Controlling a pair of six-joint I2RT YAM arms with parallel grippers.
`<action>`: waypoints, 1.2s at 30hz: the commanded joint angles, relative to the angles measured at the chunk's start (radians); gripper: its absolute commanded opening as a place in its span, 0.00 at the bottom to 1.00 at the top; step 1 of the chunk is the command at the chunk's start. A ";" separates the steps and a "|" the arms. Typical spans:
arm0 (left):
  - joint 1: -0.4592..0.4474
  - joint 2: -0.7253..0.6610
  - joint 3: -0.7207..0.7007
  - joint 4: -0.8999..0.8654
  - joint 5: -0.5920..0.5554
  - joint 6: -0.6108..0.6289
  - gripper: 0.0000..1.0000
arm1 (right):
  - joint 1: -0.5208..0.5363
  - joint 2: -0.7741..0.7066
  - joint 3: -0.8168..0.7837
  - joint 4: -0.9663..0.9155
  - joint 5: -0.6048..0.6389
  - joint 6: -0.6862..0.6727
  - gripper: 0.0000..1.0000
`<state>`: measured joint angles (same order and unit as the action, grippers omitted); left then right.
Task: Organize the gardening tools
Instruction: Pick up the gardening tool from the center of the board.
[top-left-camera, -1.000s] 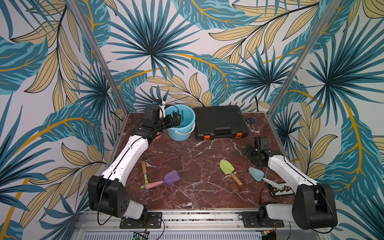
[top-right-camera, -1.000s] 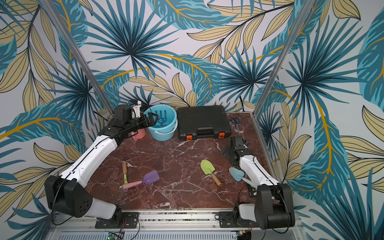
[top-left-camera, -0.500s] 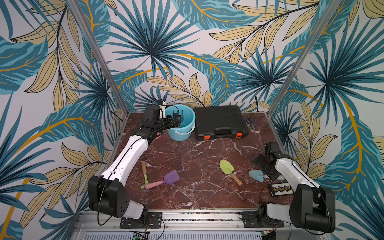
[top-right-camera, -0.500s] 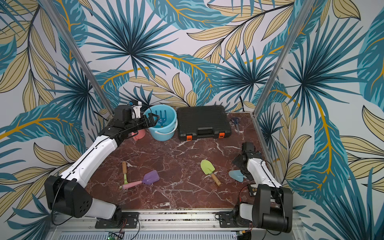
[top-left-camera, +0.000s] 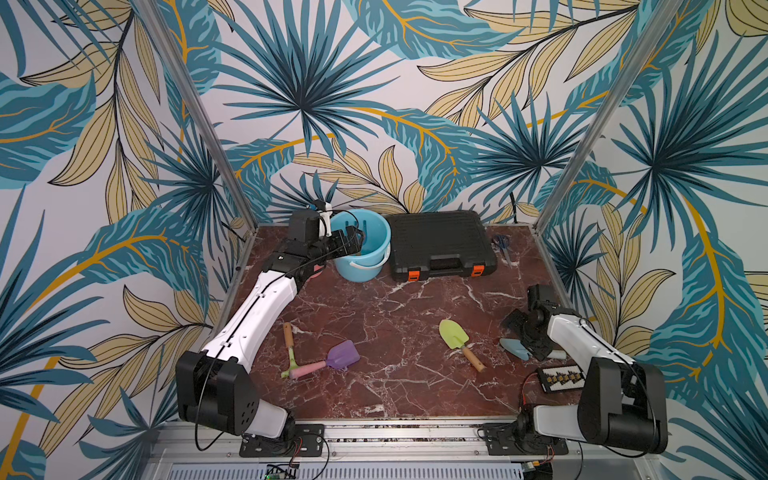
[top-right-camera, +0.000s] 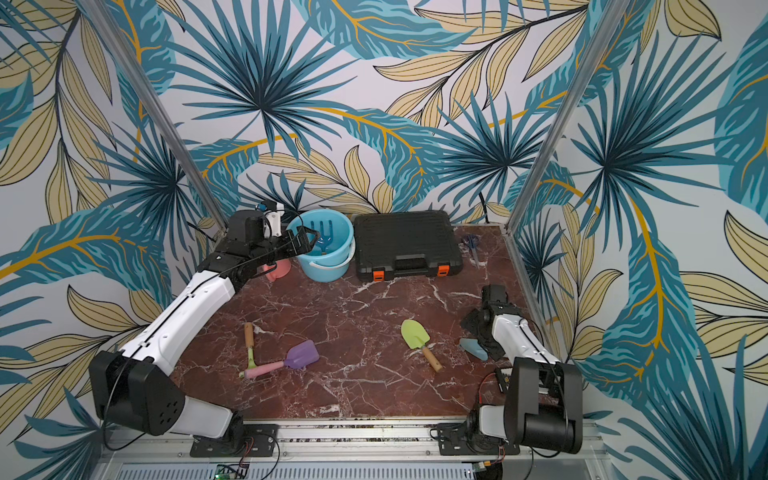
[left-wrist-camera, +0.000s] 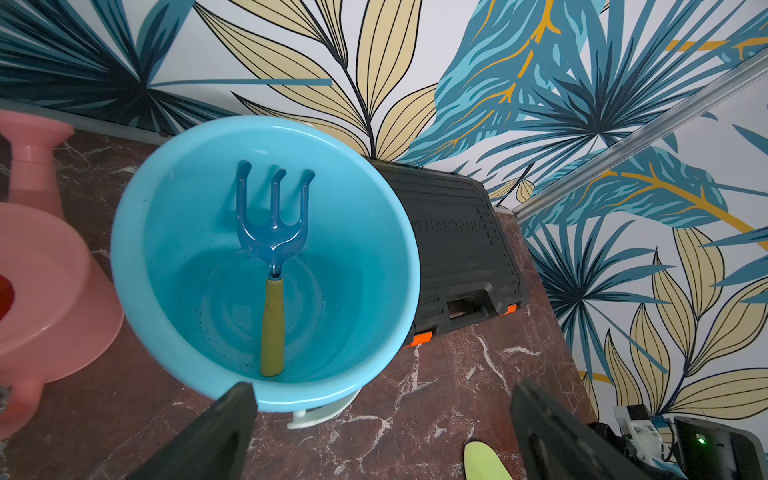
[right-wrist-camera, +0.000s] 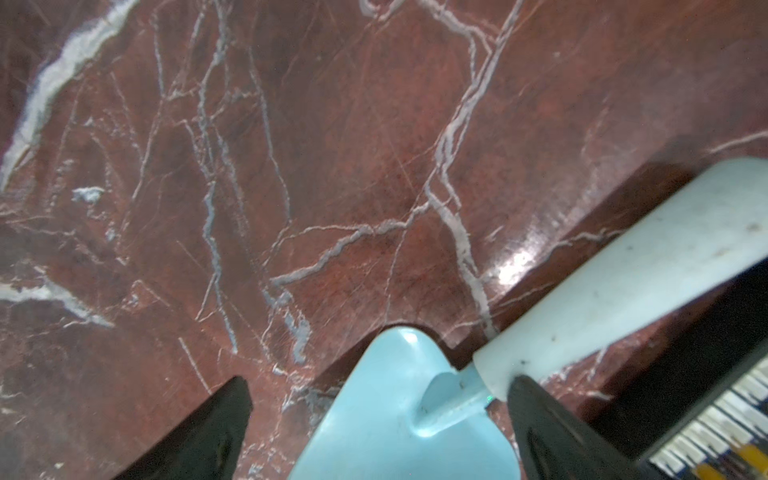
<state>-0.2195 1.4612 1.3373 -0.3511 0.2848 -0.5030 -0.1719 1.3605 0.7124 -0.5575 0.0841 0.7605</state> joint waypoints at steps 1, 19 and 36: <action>0.006 -0.011 -0.006 0.010 0.000 0.002 1.00 | 0.048 0.041 -0.070 0.145 -0.249 0.103 0.99; 0.006 -0.033 -0.027 0.005 -0.010 0.012 1.00 | 0.220 0.011 0.179 -0.087 0.016 0.041 1.00; 0.008 -0.073 -0.037 -0.021 -0.033 0.033 1.00 | 0.002 0.304 0.337 0.032 -0.078 -0.193 1.00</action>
<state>-0.2188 1.4193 1.3113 -0.3580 0.2653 -0.4908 -0.1688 1.6161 1.0077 -0.5770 0.0719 0.6159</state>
